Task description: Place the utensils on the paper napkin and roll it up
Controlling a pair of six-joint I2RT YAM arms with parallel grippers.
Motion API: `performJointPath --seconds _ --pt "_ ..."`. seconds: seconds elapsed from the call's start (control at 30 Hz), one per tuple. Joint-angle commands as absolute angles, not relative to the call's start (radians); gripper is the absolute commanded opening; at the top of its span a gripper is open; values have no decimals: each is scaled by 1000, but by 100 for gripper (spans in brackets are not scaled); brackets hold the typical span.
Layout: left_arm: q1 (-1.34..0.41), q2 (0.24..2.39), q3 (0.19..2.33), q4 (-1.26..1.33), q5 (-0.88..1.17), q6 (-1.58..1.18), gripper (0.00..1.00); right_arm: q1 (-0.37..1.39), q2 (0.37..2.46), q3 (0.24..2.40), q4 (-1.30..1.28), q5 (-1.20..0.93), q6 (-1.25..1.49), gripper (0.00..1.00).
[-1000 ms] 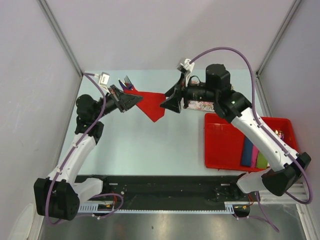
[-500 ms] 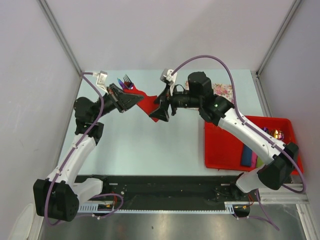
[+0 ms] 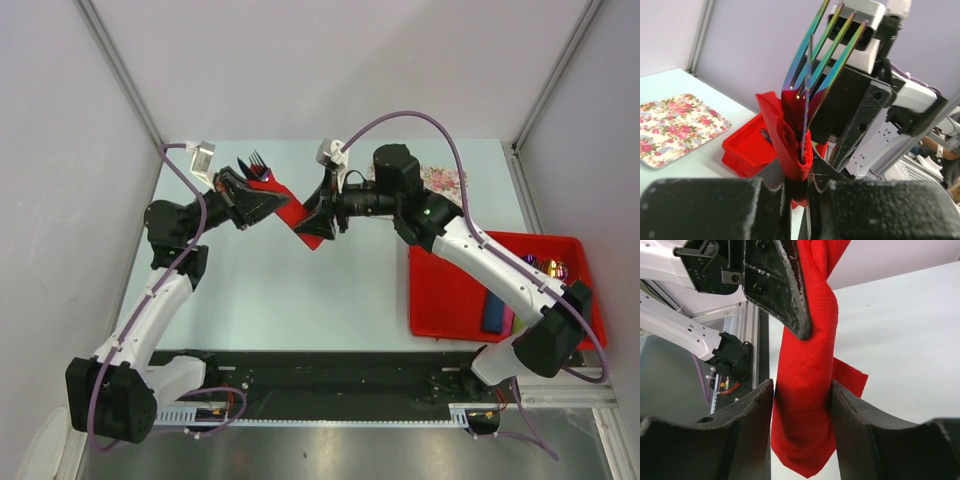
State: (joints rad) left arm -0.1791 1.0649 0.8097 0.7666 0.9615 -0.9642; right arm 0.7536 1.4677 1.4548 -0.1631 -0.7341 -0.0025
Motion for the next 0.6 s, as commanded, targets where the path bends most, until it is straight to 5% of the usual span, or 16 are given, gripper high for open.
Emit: performJointPath --seconds 0.0,0.13,0.57 --pt "-204 1046 873 891 994 -1003 0 762 1480 1456 -107 -793 32 53" --pt "-221 1043 877 902 1012 -1002 0 753 1488 1457 -91 -807 67 57" --pt "-225 1062 907 917 966 -985 0 779 1486 1445 -109 -888 91 21"
